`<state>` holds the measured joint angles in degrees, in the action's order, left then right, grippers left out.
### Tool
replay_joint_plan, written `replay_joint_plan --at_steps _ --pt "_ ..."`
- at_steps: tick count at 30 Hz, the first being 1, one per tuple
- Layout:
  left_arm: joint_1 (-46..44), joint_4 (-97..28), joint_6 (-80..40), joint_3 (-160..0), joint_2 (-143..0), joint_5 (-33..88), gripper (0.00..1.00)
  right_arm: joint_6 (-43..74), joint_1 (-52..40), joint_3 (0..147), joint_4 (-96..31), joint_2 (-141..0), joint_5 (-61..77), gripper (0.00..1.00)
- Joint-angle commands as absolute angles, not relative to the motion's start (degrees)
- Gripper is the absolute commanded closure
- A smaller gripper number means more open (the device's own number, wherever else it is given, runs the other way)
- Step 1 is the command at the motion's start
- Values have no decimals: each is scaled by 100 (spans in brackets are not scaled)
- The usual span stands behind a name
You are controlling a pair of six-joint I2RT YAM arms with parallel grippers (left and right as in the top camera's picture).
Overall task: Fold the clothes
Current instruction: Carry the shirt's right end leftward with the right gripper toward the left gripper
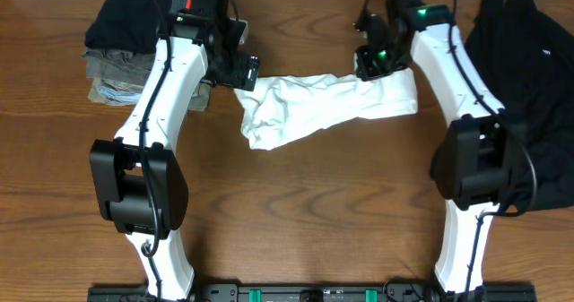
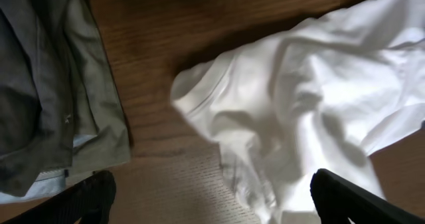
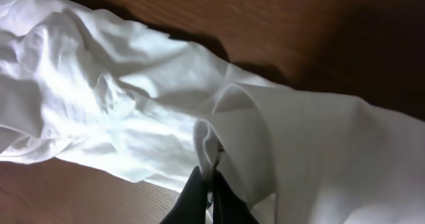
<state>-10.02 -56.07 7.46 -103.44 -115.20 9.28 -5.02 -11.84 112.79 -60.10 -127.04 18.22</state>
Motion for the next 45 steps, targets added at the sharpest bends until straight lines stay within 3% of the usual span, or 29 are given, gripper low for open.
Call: replay_joint_plan --at_steps 1,7,8,10,12,13,17,20,21,24,26,39,45 --pt "-1009 -5594 698 -10431 -11520 1000 5 -320 -1409 11393 -5957 -12722 1712 99" --pt "-1009 -5596 698 -10431 -11520 1000 5 -279 -1651 11393 -5953 -12766 1688 98" --pt "-1009 -5596 698 -10431 -11520 1000 5 -281 -1684 11389 -5955 -12776 1688 84" --pt "-1009 -5596 698 -10431 -11520 1000 5 -287 -1734 11389 -5951 -12776 1667 36" --pt "-1009 -5596 698 -10431 -11520 1000 5 -305 -1754 11399 -5929 -12772 1651 19" --pt "-1009 -5596 698 -10431 -11520 1000 5 -303 -1752 11434 -5933 -12770 1651 18" --pt "-1009 -5599 698 -10431 -11520 1000 5 -237 -1660 11629 -5951 -12698 1656 19" --pt "-1009 -5596 698 -10431 -11520 1000 5 -215 -1557 11797 -5955 -12658 1651 28" --pt "-1009 -5596 698 -10431 -11520 1000 5 -217 -1522 11826 -5937 -12656 1651 37" --pt "-1009 -5592 696 -10431 -11520 1000 5 -215 -1455 11806 -5920 -12667 1651 76" --pt "-1009 -5579 696 -10431 -11520 1000 5 -215 -1461 11716 -5937 -12667 1651 87" --pt "-624 -5494 158 -10497 -11434 998 5 -183 -1822 10820 -5916 -12667 1581 60" --pt "-80 -5566 -167 -10497 -11185 1000 5 21 -1927 10816 -5913 -12667 762 56"
